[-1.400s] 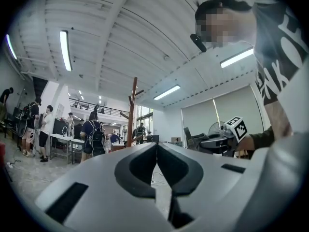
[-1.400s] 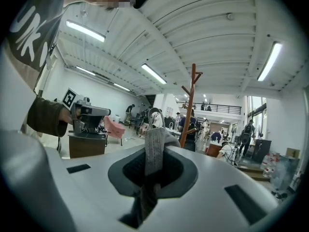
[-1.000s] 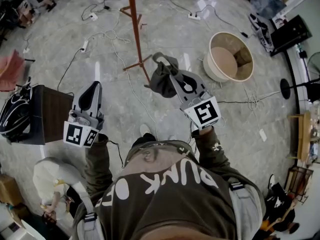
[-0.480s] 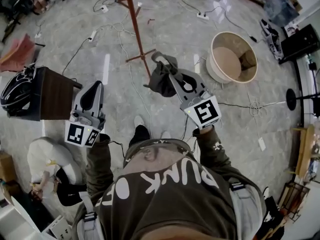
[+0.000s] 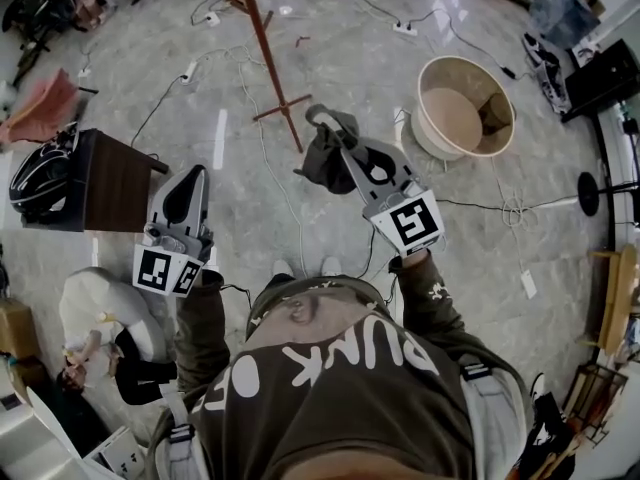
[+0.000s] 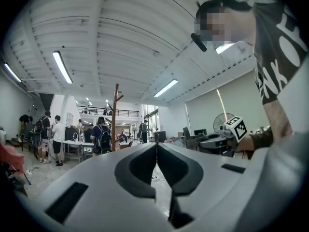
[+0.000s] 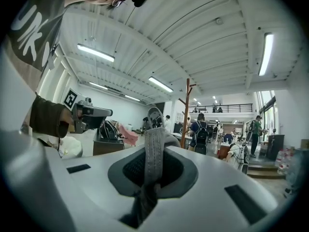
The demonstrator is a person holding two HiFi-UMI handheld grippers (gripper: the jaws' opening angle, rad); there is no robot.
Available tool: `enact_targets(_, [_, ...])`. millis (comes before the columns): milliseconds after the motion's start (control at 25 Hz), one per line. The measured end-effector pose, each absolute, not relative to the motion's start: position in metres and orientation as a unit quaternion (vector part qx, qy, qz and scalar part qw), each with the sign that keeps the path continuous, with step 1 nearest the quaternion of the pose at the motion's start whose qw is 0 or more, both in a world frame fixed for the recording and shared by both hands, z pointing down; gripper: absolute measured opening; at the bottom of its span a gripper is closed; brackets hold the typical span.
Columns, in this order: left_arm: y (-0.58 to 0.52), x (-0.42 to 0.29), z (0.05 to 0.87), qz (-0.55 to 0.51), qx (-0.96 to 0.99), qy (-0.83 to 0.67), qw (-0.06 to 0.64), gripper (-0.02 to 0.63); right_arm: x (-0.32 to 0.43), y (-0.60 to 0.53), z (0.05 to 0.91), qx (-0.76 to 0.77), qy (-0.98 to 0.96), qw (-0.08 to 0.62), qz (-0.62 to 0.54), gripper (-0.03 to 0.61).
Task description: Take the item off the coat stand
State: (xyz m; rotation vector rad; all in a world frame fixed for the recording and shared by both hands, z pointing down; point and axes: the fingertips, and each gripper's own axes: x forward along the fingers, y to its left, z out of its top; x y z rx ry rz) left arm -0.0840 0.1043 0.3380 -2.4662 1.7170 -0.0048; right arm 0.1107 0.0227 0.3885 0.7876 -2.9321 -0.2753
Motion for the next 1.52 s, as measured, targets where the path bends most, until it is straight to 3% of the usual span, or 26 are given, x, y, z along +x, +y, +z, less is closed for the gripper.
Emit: enact_targets(1520, [0.144,-0.141,0.319,0.013,-0.824,0.561,0.075,0.006,0.065,0.070,0.367,0.273,-0.956,0.039,-0.106,0.018])
